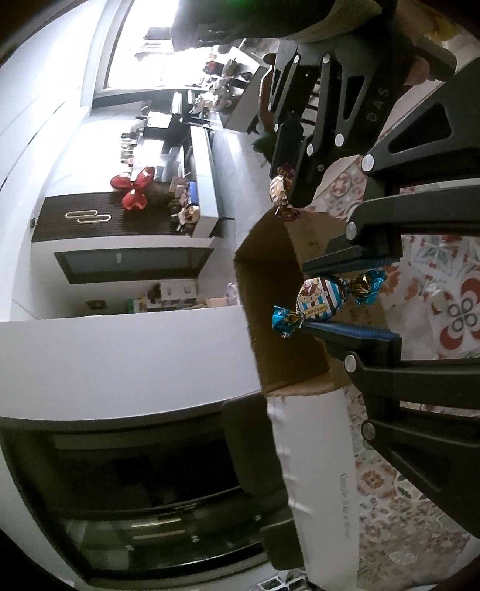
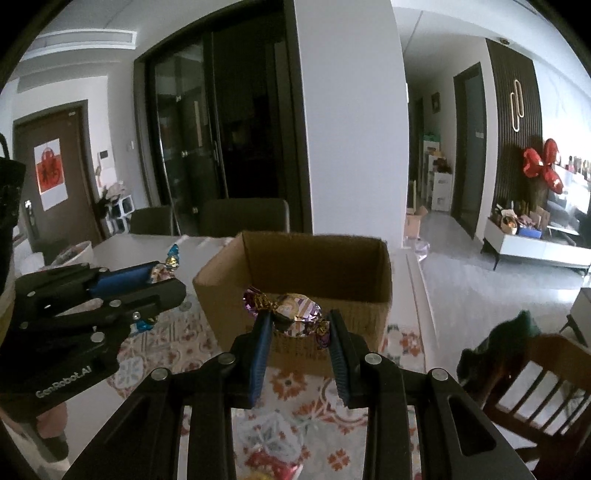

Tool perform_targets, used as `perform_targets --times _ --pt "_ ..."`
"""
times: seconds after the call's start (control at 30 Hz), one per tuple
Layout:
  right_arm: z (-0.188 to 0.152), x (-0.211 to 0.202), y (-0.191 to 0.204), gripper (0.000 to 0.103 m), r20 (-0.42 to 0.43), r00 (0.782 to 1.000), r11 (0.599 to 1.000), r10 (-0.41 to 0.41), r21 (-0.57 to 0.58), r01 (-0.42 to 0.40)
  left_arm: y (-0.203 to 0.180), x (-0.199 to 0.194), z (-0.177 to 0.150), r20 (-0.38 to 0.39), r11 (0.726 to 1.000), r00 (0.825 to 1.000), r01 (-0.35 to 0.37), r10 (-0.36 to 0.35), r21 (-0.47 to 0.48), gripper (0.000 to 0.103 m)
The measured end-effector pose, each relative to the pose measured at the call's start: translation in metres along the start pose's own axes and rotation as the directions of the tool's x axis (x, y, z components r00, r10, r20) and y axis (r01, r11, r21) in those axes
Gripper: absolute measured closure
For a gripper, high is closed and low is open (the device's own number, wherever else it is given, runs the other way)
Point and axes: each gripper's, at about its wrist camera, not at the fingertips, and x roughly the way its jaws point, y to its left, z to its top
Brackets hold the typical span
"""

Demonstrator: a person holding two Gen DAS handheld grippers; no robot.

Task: Organize snacks
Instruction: 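Lift and carry both candies over the cardboard box with both tools, then open both tools to drop the candies into the box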

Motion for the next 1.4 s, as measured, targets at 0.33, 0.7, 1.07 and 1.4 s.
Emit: perform_targets --times 0.33,0.7,1.07,1.4 --pt "0.029 0.021 -0.003 0.071 0.014 1.000 1.000 -0.005 -0.011 0.005 0.014 0.021 0.027 0.005 1.000 1.000 -0.021 0.021 0.007 0.078" --pt "0.048 0.058 -0.017 0.071 -0.025 0.999 0.999 -0.026 -0.024 0.026 0.032 0.069 0.041 -0.059 1.000 0.998 -0.016 0.015 -0.020 0.078" --pt "0.049 0.095 -0.027 0.070 -0.088 0.994 0.997 -0.071 -0.042 0.068 0.041 0.106 0.037 -0.117 0.997 0.991 -0.068 0.064 -0.028 0.046" --pt "0.041 0.085 -0.033 0.035 -0.077 0.988 0.991 -0.134 -0.011 0.134 0.039 0.085 0.029 -0.090 0.993 0.989 -0.121 0.119 -0.014 0.028"
